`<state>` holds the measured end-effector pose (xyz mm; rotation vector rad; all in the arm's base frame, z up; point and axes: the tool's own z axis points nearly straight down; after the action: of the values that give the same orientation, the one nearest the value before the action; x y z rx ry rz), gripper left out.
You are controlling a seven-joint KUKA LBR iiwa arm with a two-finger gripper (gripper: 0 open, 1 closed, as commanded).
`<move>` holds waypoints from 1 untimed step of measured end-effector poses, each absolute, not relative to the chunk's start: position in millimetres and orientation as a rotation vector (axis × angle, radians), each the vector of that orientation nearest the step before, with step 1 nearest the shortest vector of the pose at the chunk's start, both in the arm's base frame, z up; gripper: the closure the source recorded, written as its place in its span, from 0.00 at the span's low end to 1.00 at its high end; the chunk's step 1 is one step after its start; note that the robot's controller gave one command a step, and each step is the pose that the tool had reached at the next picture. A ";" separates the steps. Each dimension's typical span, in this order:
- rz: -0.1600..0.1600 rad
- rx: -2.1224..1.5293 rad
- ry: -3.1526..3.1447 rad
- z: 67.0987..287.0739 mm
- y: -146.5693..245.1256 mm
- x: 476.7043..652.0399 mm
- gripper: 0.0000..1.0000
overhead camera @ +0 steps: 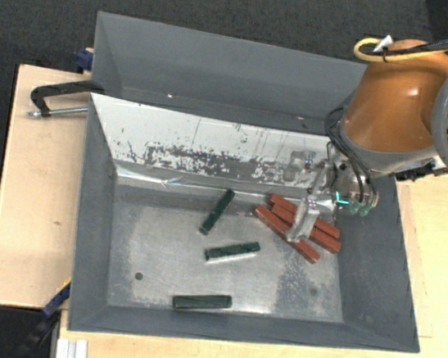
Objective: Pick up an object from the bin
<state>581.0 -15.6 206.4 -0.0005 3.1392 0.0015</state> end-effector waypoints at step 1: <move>0.001 -0.114 3.132 174.9 -14.6 580.7 0.00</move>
Offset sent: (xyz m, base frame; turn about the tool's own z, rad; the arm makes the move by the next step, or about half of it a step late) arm 0.0210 0.0059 -0.1201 -0.1818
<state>580.7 -14.6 174.9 -0.1139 3.1317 0.0006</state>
